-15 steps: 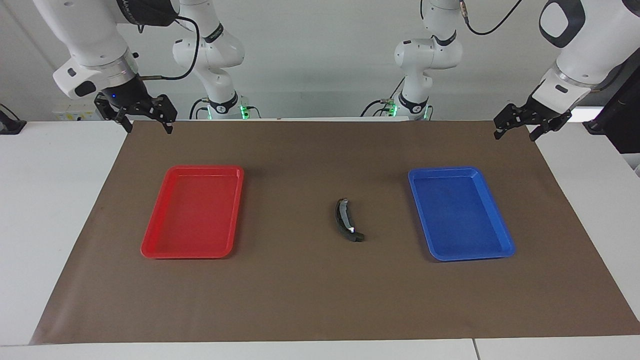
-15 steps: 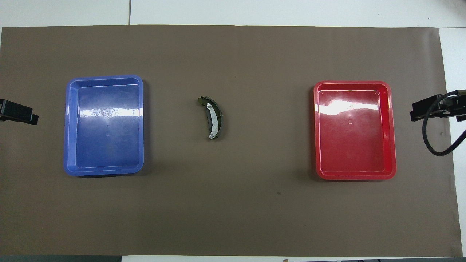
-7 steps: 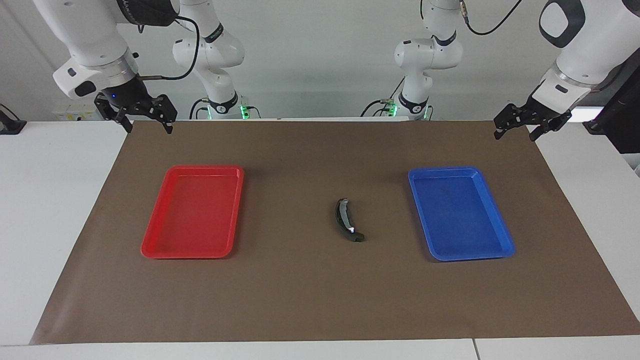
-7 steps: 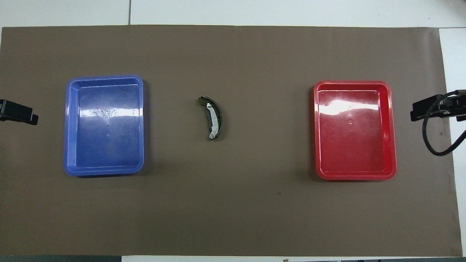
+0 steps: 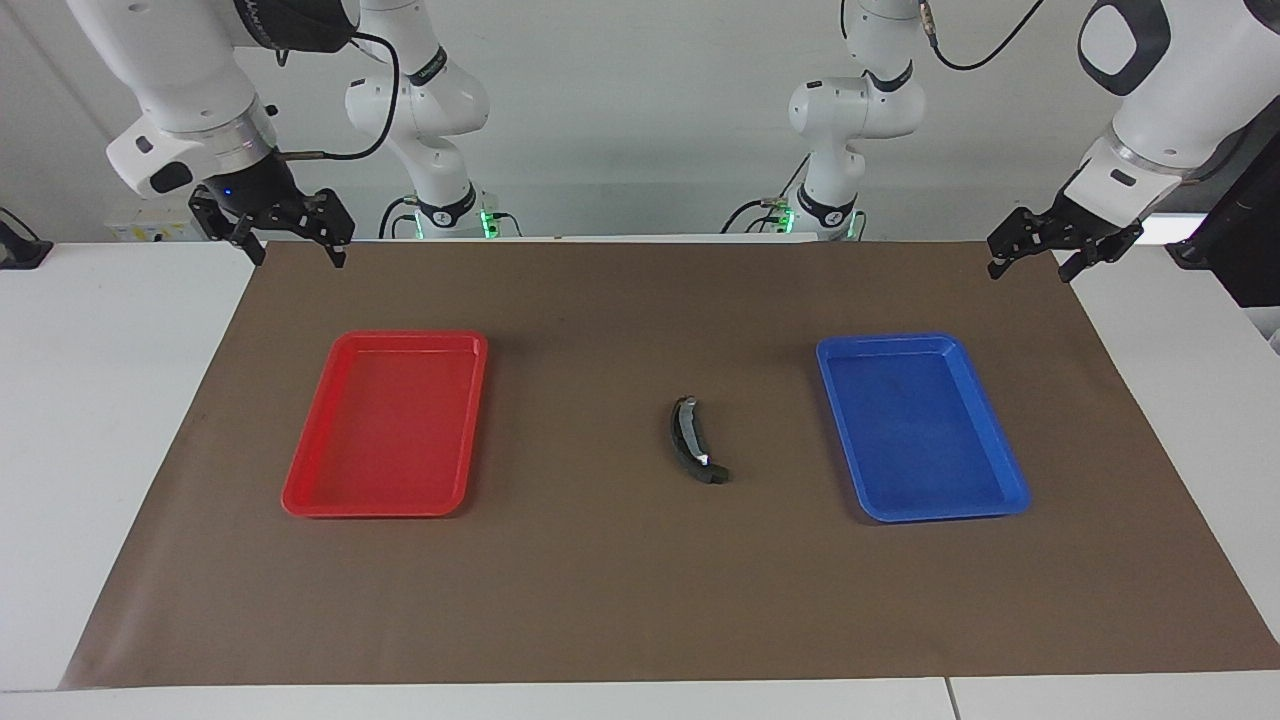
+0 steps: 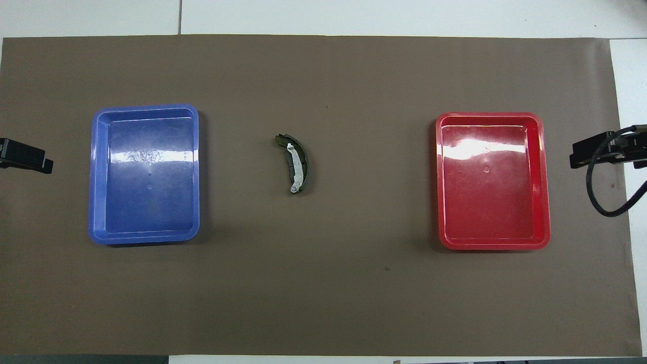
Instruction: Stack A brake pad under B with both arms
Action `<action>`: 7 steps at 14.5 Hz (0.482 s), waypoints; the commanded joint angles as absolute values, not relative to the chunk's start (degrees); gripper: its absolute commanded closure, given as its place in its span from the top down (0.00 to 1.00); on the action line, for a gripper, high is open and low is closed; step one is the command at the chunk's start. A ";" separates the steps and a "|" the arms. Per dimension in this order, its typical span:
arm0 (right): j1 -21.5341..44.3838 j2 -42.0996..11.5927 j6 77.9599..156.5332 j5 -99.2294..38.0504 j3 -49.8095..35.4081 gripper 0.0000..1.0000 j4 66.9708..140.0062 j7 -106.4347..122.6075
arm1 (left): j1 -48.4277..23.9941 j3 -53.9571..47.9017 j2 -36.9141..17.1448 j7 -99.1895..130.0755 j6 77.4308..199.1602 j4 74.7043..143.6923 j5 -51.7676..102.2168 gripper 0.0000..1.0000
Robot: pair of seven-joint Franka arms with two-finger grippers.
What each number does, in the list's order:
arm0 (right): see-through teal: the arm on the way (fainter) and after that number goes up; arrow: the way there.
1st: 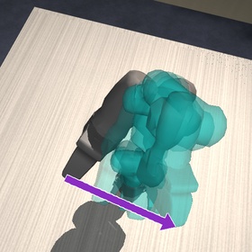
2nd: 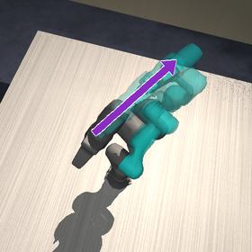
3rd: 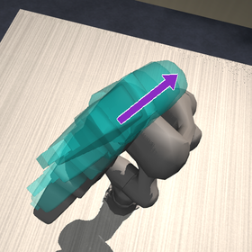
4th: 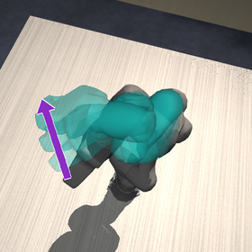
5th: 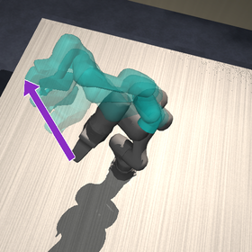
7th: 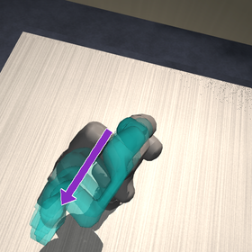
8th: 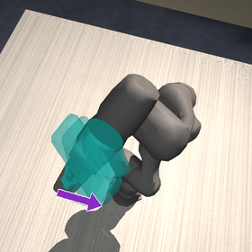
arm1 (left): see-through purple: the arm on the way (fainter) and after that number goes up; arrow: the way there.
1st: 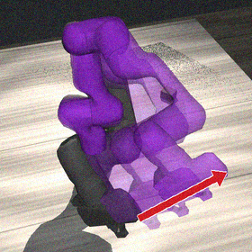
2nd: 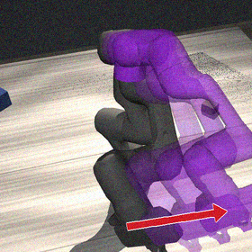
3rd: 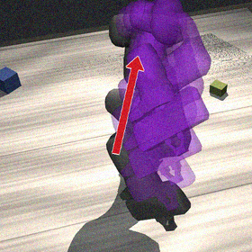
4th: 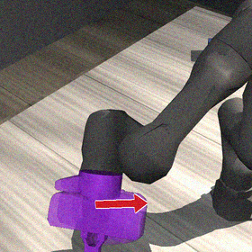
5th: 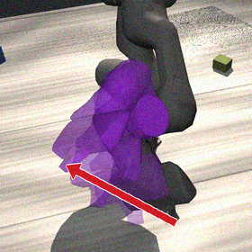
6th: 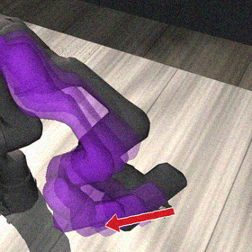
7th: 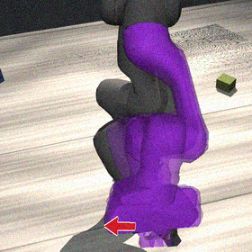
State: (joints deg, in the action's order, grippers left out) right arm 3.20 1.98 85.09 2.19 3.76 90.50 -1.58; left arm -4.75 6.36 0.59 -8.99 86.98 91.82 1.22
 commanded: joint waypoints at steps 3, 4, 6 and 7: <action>3.51 2.20 85.25 2.46 4.04 1.00 90.53 -0.26 | -4.31 6.15 1.14 -9.40 86.48 91.67 0.62 0.99; 3.52 2.20 85.86 3.07 3.96 1.00 90.53 -0.18 | -4.31 6.15 1.14 -9.40 86.48 91.67 0.62 0.99; 3.25 2.20 86.40 3.25 4.04 1.00 90.62 0.09 | -4.39 6.15 1.14 -9.40 86.48 91.67 0.62 0.99; 3.25 2.20 86.40 3.34 4.04 1.00 90.62 0.09 | -4.31 6.15 1.14 -9.40 86.48 91.67 0.62 0.99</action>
State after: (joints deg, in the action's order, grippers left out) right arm 3.35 1.98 85.76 2.22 3.77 90.50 -1.58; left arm -4.75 6.36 0.59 -8.99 86.98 91.82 1.22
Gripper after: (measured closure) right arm 0.000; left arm 0.004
